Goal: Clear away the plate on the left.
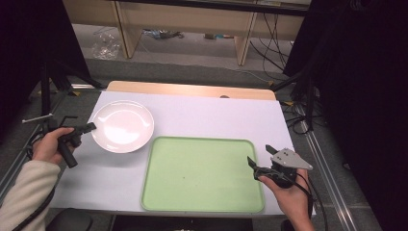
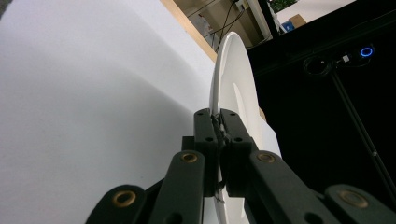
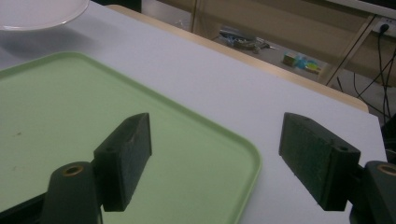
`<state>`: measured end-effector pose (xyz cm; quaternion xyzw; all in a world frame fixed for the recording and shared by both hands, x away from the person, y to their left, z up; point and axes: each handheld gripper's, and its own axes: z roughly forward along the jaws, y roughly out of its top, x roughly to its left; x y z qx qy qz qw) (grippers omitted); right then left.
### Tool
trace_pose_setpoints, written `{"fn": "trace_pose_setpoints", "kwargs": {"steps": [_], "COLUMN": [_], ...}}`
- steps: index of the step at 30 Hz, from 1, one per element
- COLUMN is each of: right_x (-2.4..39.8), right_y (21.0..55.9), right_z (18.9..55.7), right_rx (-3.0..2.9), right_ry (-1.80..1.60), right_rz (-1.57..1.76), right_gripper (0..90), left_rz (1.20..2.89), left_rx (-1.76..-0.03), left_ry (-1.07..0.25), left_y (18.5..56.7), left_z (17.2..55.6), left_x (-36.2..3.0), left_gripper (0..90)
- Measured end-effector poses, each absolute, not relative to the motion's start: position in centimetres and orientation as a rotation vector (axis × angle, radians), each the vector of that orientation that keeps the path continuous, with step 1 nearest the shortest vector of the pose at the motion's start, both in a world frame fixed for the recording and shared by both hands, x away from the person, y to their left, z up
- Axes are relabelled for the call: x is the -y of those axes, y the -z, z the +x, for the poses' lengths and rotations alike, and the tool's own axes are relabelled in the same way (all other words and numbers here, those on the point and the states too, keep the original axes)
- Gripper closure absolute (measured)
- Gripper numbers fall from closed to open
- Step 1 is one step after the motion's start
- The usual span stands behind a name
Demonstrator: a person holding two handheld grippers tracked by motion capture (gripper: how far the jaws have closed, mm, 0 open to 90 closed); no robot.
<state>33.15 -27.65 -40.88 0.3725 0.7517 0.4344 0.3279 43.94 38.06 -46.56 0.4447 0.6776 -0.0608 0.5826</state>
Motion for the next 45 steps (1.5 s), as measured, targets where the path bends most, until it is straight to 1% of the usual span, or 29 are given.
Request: {"fn": "trace_pose_setpoints", "kwargs": {"steps": [21,30,45], "right_x": [27.6,27.6,27.6], "right_y": [40.9,40.9,40.9], "right_z": [33.2,33.1,33.1], "right_rx": [-1.963,-1.959,-1.959], "right_ry": [-1.142,-1.144,-1.145], "right_rz": [0.974,0.975,0.976], "right_gripper": [26.2,26.2,26.2], "left_rz": [1.04,1.032,1.05], "left_rx": [-1.567,-1.535,-1.549], "left_ry": [0.181,0.198,0.21], "left_y": [46.2,46.3,46.0], "left_z": [44.3,44.5,44.6], "left_x": [-36.5,-35.9,-35.1], "left_gripper": [86.6,86.6,86.5]}}
